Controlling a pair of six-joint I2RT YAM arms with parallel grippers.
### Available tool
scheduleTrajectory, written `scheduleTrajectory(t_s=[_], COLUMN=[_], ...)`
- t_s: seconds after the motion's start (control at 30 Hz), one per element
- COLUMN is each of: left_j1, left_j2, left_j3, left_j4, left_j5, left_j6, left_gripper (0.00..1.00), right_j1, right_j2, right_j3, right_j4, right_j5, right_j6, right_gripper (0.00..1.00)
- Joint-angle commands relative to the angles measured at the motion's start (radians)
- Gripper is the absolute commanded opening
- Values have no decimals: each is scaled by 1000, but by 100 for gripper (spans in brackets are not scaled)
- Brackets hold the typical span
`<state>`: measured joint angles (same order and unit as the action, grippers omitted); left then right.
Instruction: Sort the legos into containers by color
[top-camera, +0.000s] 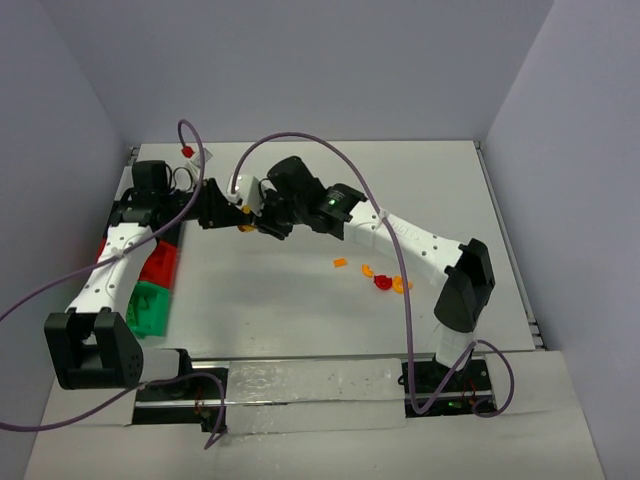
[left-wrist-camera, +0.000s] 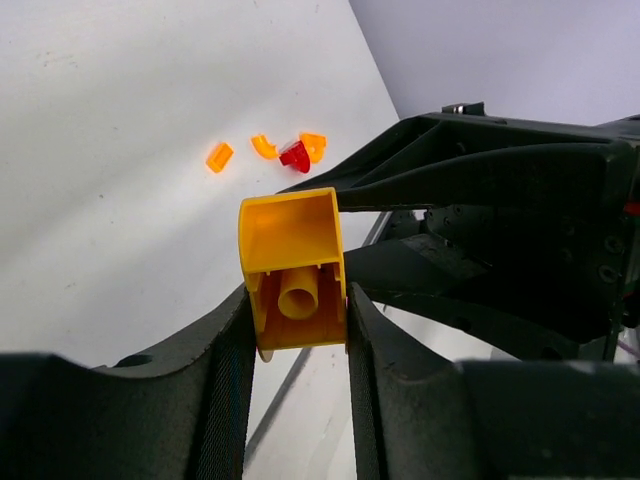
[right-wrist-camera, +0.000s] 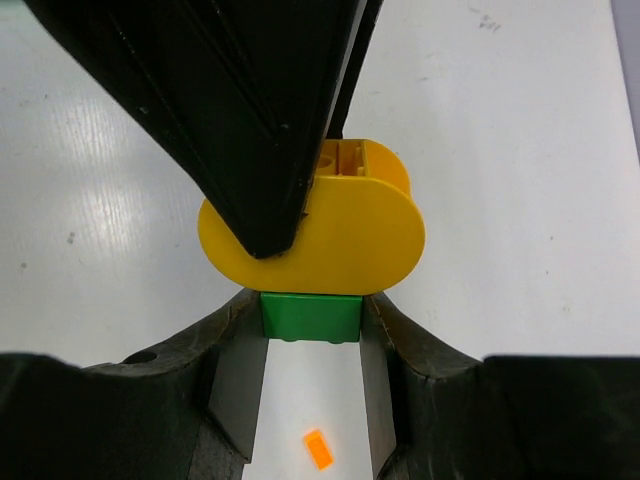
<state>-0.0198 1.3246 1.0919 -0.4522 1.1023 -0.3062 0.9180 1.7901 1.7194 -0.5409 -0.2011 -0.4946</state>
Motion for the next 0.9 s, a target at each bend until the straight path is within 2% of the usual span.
scheduleTrajectory(t_s=[0.0, 0.13, 0.2, 0.3, 0.4, 0.5, 0.73, 0.87], left_j1=[164, 279, 318, 391, 402, 405, 406, 405], left_j2=[9, 58, 73, 121, 132, 131, 243, 301], left_j3=[23, 117, 144, 215, 225, 198, 247, 271], left_j4=[27, -95, -105, -149, -117, -28, -8, 2], left_j5=[45, -7, -45, -263, -520, -657, -877, -938], left_j6=[80, 196, 233, 336, 400, 418, 432, 442], left_gripper=[0, 0, 0, 0, 0, 0, 0, 1], right_j1=[-18, -61, -70, -120, -152, -189, -232, -249], right_j2=[-62, -69, -69, -54, -38, -11, 39, 58], right_j3=[-62, -108, -121, -138, -134, -114, -66, -47], right_j4=[50, 67, 70, 81, 84, 84, 87, 84], right_j5=[12, -3, -6, -21, -34, -59, -110, -131], right_j6=[22, 27, 24, 19, 20, 40, 74, 73], right_gripper=[0, 0, 0, 0, 0, 0, 0, 0])
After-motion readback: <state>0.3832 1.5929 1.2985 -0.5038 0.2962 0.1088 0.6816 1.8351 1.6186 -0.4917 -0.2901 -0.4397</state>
